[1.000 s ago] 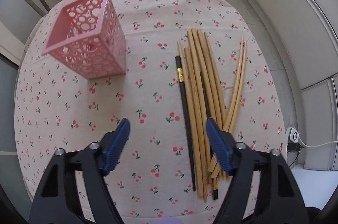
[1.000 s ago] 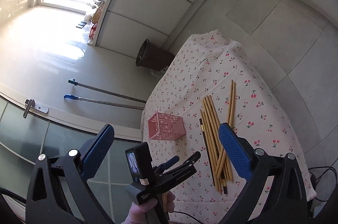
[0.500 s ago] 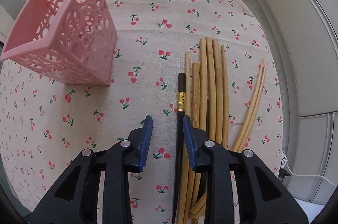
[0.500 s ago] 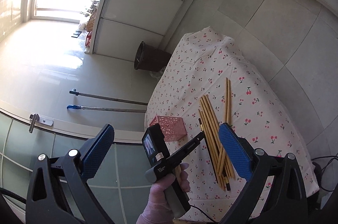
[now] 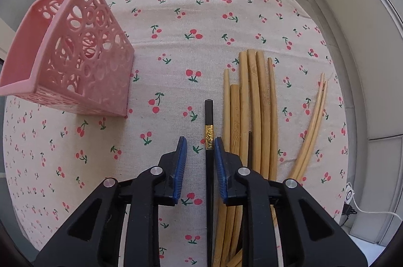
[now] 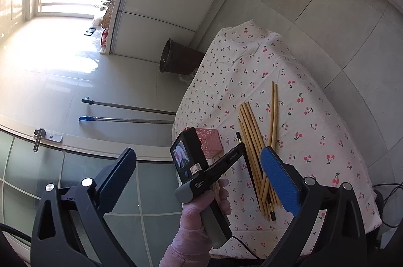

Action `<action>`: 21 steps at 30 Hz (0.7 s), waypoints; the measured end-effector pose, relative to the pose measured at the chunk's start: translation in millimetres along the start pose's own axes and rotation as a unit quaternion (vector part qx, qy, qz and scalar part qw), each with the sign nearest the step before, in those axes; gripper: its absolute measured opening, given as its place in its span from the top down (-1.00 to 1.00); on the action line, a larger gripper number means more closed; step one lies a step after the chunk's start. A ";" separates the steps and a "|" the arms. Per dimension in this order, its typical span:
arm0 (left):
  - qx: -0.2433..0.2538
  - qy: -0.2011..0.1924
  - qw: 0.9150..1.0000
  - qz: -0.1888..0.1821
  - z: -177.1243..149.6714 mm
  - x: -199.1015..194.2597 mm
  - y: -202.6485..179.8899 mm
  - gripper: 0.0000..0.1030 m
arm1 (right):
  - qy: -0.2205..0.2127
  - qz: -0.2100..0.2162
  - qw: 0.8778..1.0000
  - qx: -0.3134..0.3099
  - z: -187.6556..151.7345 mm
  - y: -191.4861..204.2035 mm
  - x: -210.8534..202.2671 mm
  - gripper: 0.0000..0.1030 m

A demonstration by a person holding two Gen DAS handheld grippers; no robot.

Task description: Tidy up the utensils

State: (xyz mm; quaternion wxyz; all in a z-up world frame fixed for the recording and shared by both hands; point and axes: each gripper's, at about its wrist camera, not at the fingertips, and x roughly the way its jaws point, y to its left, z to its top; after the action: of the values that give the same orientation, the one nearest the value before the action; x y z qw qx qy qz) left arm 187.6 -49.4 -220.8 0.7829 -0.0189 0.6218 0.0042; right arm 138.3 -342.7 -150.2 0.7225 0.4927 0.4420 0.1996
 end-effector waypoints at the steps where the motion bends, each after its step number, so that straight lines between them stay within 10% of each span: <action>1: 0.001 0.002 1.000 0.002 5.6 3.1 -3.4 0.59 | 0.003 0.000 1.000 -0.001 -0.4 0.5 0.9 -0.87; 11: 0.054 -0.027 0.998 0.002 3.8 13.4 -17.5 0.88 | 0.012 -0.074 0.996 -0.055 -3.6 2.1 28.7 -0.87; 18: 0.056 -0.058 0.996 -0.037 -31.0 -24.8 22.2 0.89 | 0.102 -0.125 0.984 -0.076 -7.5 -16.4 124.9 -0.85; 21: 0.051 -0.083 0.993 -0.065 -42.4 -59.4 43.9 0.89 | 0.146 -0.135 0.978 -0.060 -13.4 -34.8 166.2 -0.11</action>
State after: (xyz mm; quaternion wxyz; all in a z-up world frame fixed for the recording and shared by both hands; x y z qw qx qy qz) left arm 131.5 -6.0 -173.6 0.8302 -0.0187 0.5517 -0.0773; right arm 210.0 -230.3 -256.3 0.6984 0.3498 0.5928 0.1960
